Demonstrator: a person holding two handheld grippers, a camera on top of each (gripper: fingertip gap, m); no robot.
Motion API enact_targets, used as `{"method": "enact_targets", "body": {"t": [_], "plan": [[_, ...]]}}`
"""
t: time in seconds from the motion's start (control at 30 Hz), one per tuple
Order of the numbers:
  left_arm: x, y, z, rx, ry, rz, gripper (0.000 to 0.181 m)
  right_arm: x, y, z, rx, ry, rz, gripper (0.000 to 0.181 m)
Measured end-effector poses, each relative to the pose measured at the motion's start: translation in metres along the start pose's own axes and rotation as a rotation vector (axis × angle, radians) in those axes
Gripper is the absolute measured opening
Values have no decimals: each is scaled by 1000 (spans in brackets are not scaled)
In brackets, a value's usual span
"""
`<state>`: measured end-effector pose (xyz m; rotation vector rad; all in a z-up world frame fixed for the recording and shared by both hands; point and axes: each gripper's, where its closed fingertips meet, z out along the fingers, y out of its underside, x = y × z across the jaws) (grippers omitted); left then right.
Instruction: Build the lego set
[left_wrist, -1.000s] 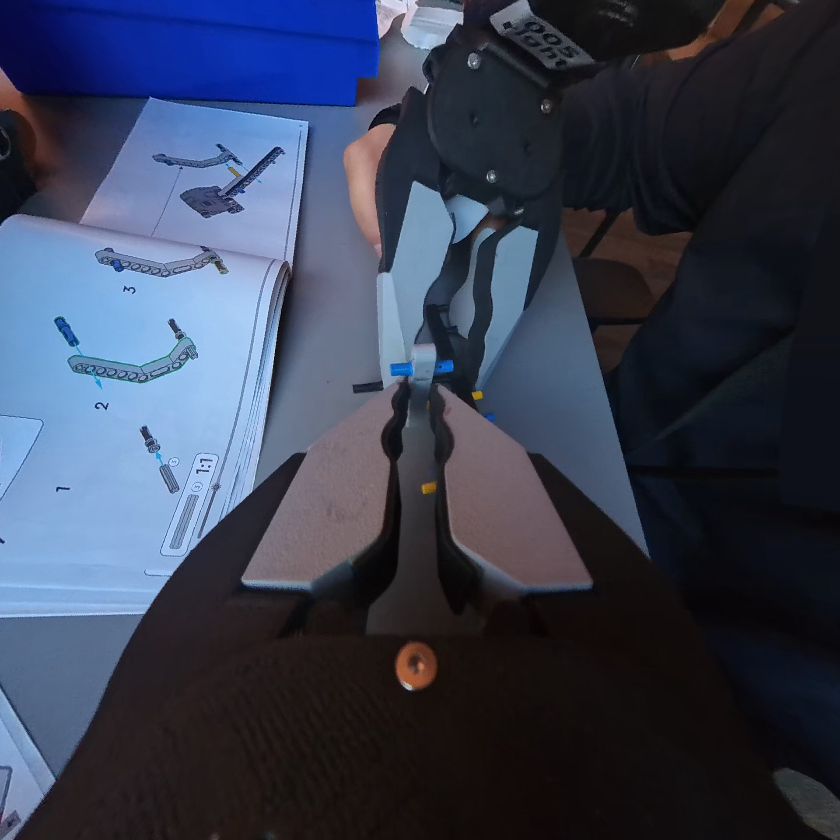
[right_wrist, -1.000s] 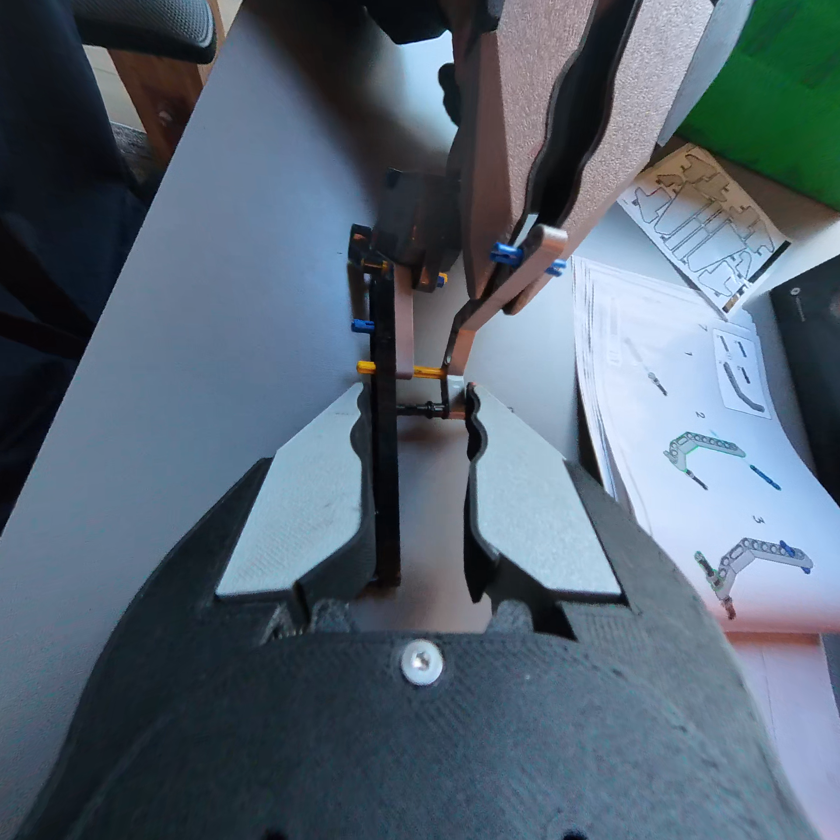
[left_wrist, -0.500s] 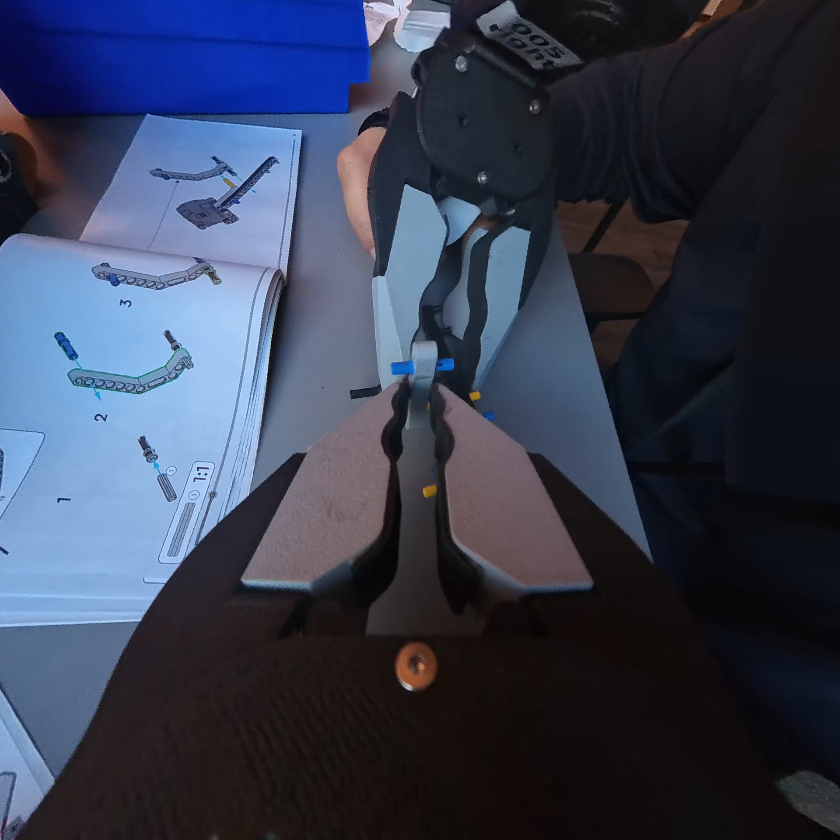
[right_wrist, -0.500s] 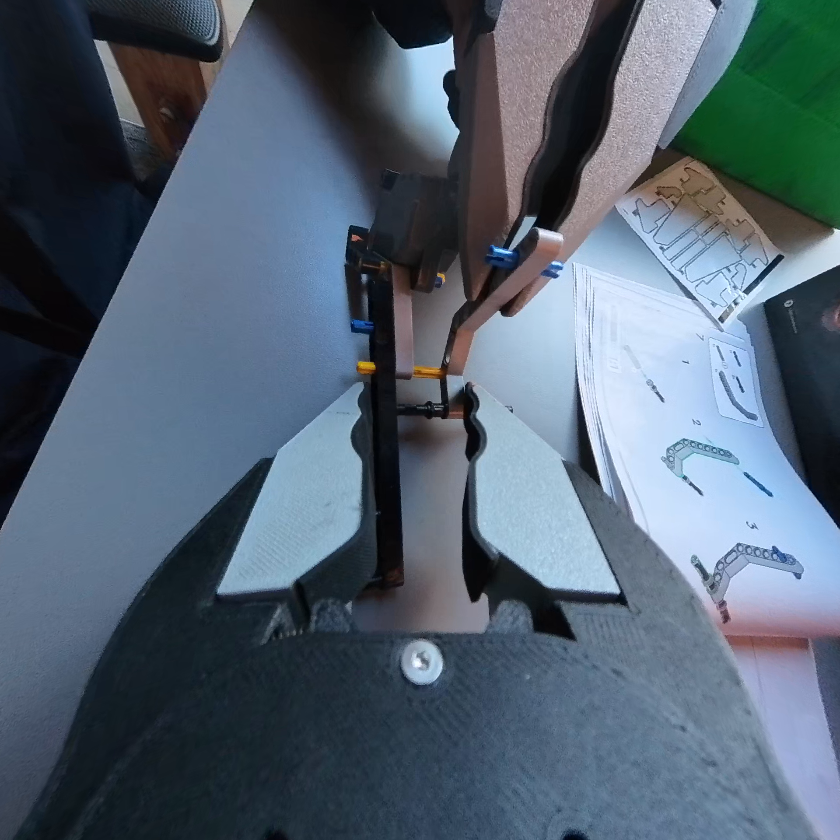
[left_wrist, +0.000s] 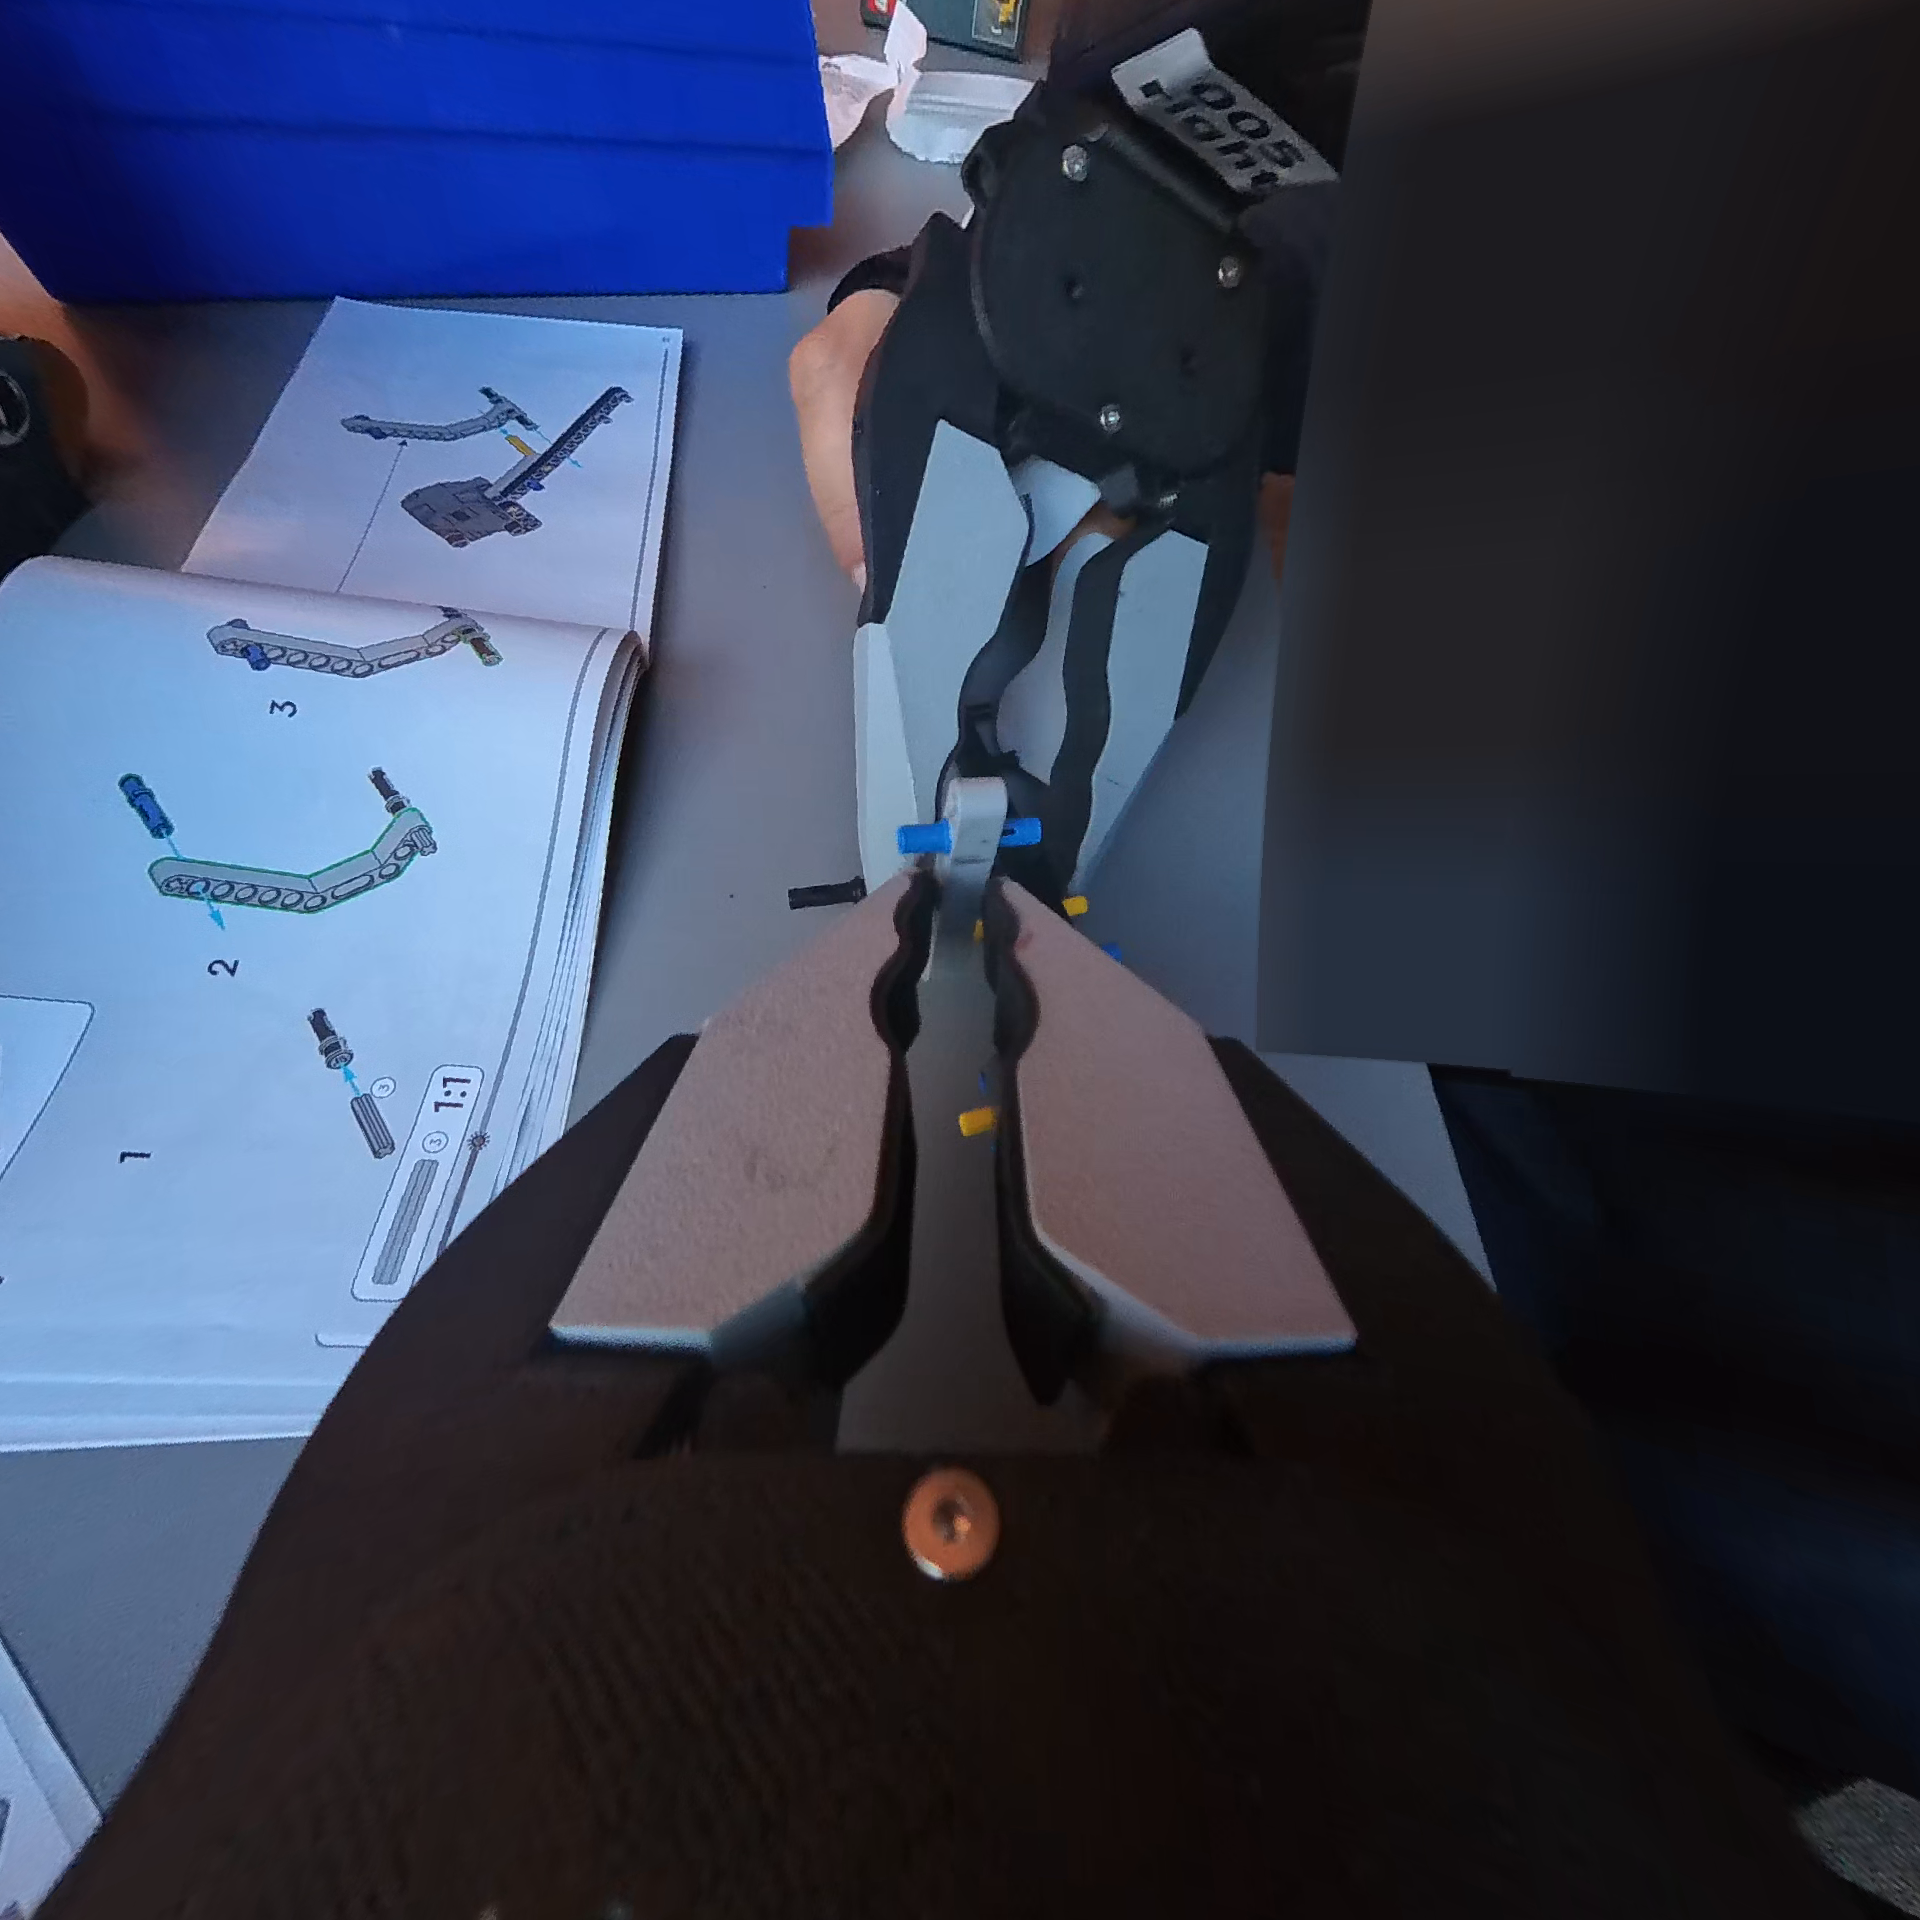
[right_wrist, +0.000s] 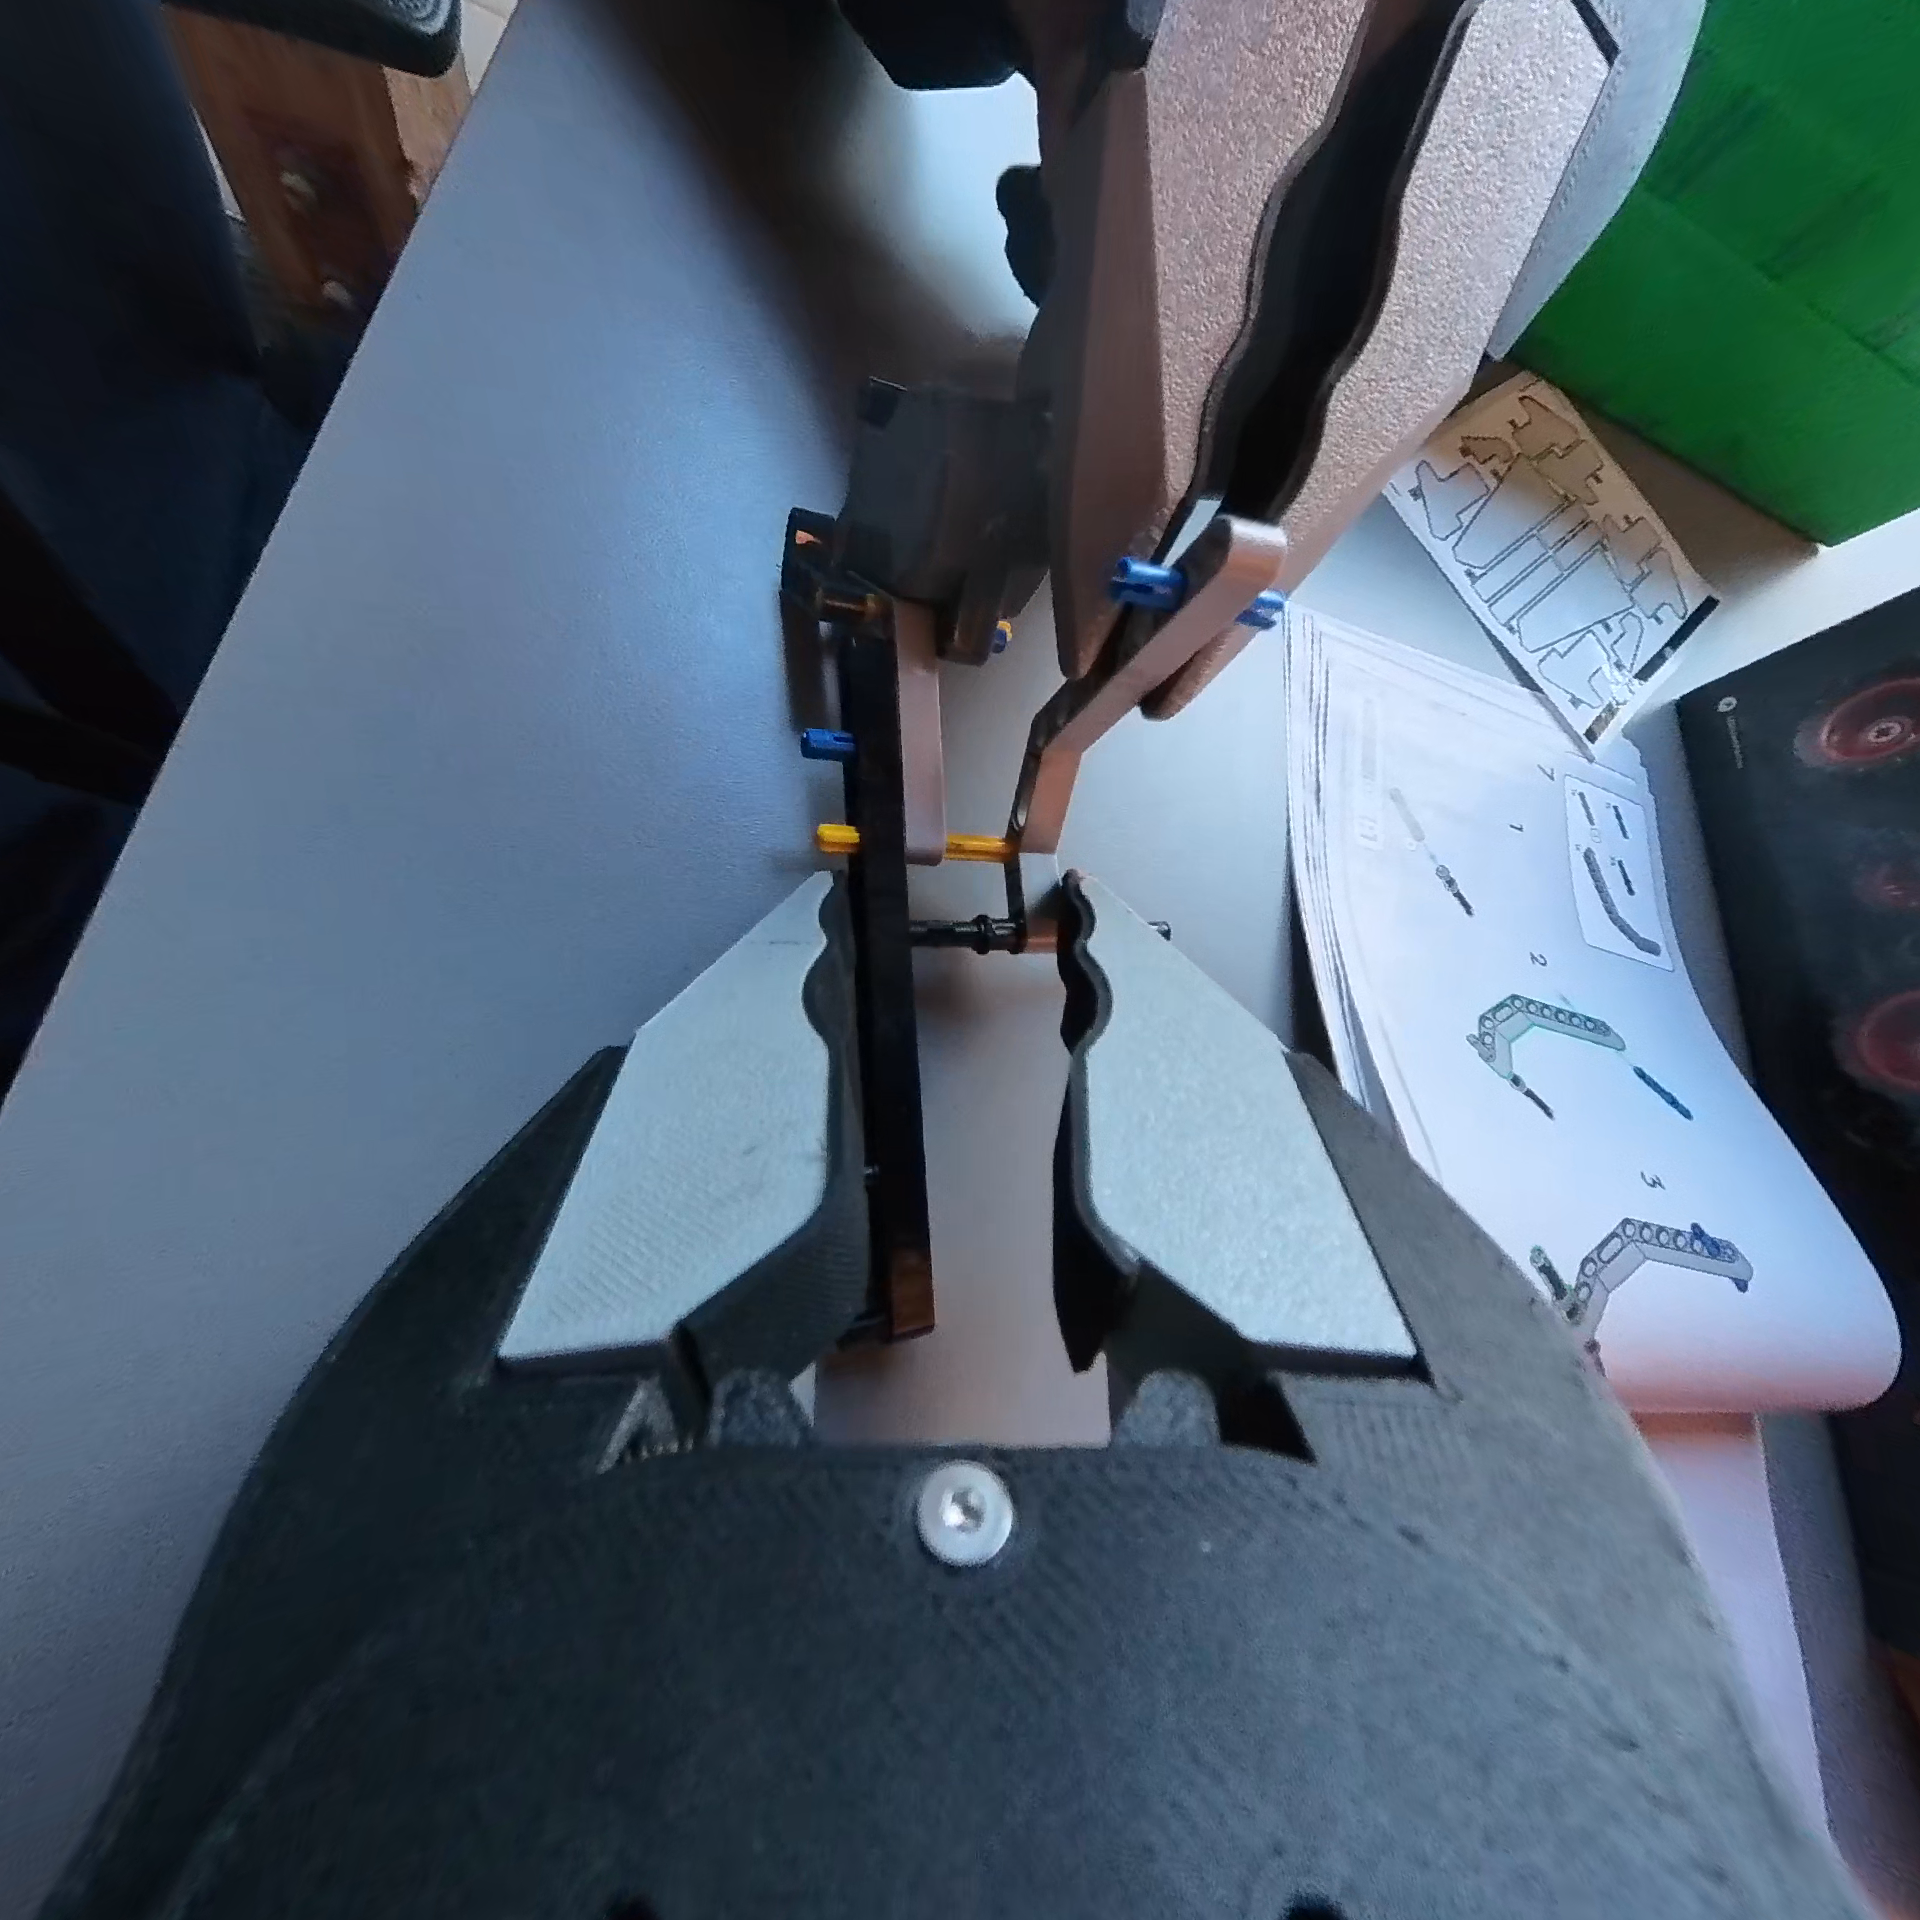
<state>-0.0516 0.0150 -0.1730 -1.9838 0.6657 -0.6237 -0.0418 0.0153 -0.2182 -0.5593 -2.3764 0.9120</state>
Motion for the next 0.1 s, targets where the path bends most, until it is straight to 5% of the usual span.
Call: {"method": "enact_targets", "body": {"t": [0.03, 0.1], "plan": [[0, 0, 0, 2, 2, -1, 8, 0, 0, 0, -1, 2, -2, 37], [0, 0, 0, 5, 1, -4, 8, 0, 0, 0, -2, 2, 3, 37]]}}
